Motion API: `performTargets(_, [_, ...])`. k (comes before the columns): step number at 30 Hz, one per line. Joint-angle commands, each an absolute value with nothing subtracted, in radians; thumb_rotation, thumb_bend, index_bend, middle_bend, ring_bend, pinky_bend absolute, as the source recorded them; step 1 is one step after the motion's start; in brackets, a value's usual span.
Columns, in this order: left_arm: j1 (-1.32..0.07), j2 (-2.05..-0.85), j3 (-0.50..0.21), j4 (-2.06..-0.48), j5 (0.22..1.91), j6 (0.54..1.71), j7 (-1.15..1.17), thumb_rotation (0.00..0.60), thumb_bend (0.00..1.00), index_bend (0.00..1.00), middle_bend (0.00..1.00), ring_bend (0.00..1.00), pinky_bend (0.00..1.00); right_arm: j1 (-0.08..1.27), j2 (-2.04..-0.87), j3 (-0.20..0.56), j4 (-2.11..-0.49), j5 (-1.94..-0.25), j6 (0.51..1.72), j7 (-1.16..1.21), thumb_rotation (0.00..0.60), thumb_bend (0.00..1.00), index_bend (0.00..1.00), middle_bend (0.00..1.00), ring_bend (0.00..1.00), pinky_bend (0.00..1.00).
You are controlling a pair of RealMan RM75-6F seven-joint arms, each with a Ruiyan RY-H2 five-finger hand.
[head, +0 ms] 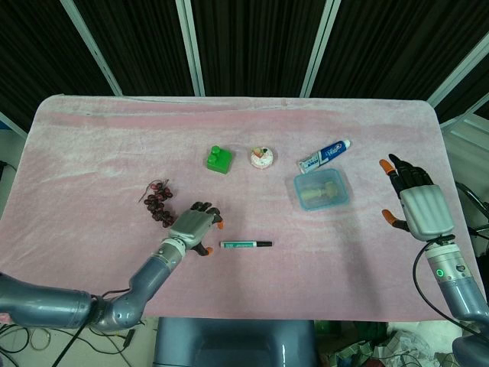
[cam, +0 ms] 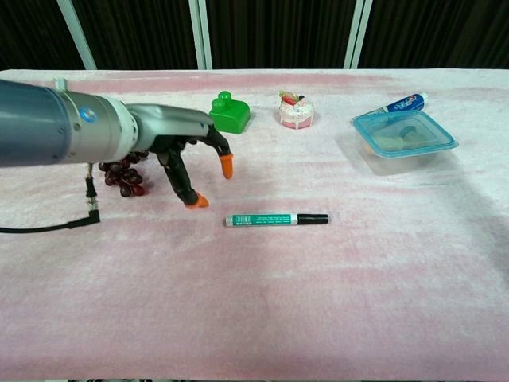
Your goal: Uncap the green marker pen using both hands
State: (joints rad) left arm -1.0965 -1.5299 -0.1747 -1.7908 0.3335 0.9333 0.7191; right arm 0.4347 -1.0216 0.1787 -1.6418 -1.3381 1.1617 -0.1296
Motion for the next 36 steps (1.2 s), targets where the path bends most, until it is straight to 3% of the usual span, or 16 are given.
performTargets(1, [-1.152, -1.63, -0.157, -1.718, 0.294, 0.981, 0.761, 0.6, 0.27, 0.36, 0.14, 0.0, 0.0, 0.434, -1.026, 0.175, -1.633, -1.335, 1.161, -0.132, 0.6, 0.14, 0.06, 0.02, 0.1, 0.18])
performTargets(8, [-1.162, -1.73, -0.144, -1.645, 0.334, 1.051, 0.78, 0.6, 0.27, 0.37, 0.14, 0.0, 0.0, 0.43, -1.034, 0.169, -1.616, -1.333, 1.158, -0.116, 0.6, 0.14, 0.06, 0.02, 0.1, 0.18])
performTargets(21, [-1.17, -1.779, -0.159, -1.602, 0.343, 1.084, 0.807, 0.6, 0.31, 0.41, 0.14, 0.0, 0.0, 0.43, -1.043, 0.163, -1.596, -1.332, 1.154, -0.106, 0.6, 0.14, 0.06, 0.02, 0.1, 0.18])
performTargets(36, [-1.172, -1.839, -0.194, -1.523, 0.327, 1.058, 0.811, 0.6, 0.31, 0.44, 0.15, 0.0, 0.0, 0.43, -1.044, 0.16, -1.58, -1.331, 1.147, -0.098, 0.6, 0.14, 0.06, 0.02, 0.1, 0.18])
